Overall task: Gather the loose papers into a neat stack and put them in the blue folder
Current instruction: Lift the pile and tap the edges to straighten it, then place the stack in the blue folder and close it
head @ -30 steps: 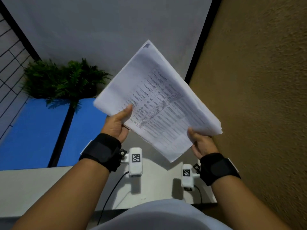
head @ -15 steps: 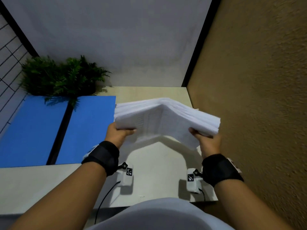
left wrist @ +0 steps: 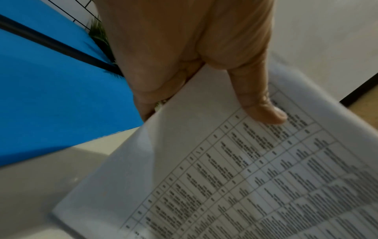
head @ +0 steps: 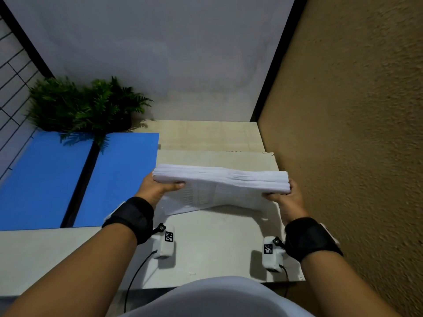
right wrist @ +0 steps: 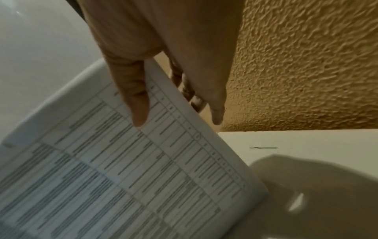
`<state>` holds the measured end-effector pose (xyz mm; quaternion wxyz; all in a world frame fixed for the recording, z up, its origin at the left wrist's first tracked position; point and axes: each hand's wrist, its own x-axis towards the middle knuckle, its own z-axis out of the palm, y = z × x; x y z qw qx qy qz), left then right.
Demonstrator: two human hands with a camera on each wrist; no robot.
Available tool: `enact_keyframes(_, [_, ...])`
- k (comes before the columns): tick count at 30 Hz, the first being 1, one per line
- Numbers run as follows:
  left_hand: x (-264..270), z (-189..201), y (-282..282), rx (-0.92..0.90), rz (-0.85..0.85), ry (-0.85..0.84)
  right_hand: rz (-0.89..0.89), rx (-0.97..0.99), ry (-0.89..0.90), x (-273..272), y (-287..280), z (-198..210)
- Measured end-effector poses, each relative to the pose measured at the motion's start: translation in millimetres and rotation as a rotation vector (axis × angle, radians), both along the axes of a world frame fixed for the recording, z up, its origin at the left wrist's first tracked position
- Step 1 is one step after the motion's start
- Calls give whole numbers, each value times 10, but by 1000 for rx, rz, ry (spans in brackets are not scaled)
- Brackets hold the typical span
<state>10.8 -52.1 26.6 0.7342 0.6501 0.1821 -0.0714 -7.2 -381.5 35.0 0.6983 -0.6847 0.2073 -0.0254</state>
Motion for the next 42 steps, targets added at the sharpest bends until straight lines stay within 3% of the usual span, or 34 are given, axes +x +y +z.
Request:
enact_keyframes(10, [43, -69, 29, 14, -27, 55, 141, -31, 62, 47, -13, -34])
enact_keyframes(13, [95, -85, -6, 145, -18, 43, 112, -93, 21, 58, -84, 127])
enact_keyframes(16, [140, -113, -73, 202, -18, 56, 234, -419, -14, 108, -147, 403])
enact_keyframes(19, [206, -154, -141, 289, -1, 121, 546, -1185, 59, 223, 25, 648])
enact_keyframes(20, [214, -161, -154, 309, 2, 131, 628, -1353, 79, 253, 148, 685])
enact_keyframes(22, [200, -124, -200, 393, -28, 154, 755, -1437, 93, 288, 414, 669])
enact_keyframes(26, [122, 25, -165, 354, -5, 92, 884, -1472, 18, 279, 748, 551])
enact_keyframes(30, [56, 52, 430, 250, 114, -45, 844, -1316, -5, 326, 809, 633])
enact_keyframes(35, [-177, -248, 1611, 679, 343, 212, 549, -594, 39, 338, 898, 678])
enact_keyframes(38, [-302, -489, 2108, 937, 170, 422, 367, -189, 43, 258, 1205, 657])
enact_keyframes(42, [-285, -759, 2381, 1109, -10, 472, 260, -27, 35, 228, 1636, 548])
